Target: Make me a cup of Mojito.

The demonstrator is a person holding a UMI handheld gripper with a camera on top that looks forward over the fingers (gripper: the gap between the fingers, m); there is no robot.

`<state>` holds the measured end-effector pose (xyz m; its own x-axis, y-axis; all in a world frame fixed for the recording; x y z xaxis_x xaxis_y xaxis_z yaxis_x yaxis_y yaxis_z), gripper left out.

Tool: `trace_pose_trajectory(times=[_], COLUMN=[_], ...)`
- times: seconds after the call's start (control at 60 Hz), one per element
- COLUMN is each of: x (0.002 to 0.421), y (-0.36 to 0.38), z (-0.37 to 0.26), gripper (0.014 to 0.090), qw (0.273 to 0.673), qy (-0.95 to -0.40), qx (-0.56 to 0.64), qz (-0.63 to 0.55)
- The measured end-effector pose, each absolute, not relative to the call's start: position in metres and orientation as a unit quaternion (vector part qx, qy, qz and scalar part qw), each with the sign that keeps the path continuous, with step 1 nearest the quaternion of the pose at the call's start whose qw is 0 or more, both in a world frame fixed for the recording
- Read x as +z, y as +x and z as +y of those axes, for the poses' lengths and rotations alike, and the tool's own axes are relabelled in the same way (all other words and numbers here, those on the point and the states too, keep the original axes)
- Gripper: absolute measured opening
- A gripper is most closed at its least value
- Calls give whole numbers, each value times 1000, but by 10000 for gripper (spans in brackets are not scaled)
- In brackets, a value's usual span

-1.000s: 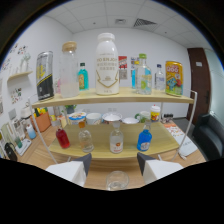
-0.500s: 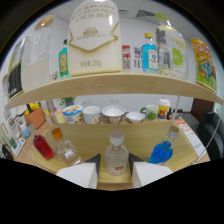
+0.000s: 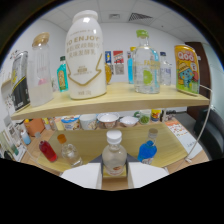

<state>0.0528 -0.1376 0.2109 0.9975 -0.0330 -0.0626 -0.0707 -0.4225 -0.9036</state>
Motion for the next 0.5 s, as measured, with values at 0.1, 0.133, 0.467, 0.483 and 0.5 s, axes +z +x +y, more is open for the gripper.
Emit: trace_pose_trajectory(times=[0.1, 0.133, 0.467, 0.483, 0.5], x=[223, 225, 181, 178, 176], y=[65, 71, 125, 126, 128], z=[-159, -167, -222, -222, -222], gripper=[341, 340, 340, 340, 340], qw=[545, 547, 513, 511, 509], qy=[-838, -836, -854, -855, -855], qx=[9, 4, -80, -89, -98], qz=[42, 45, 14, 6, -3])
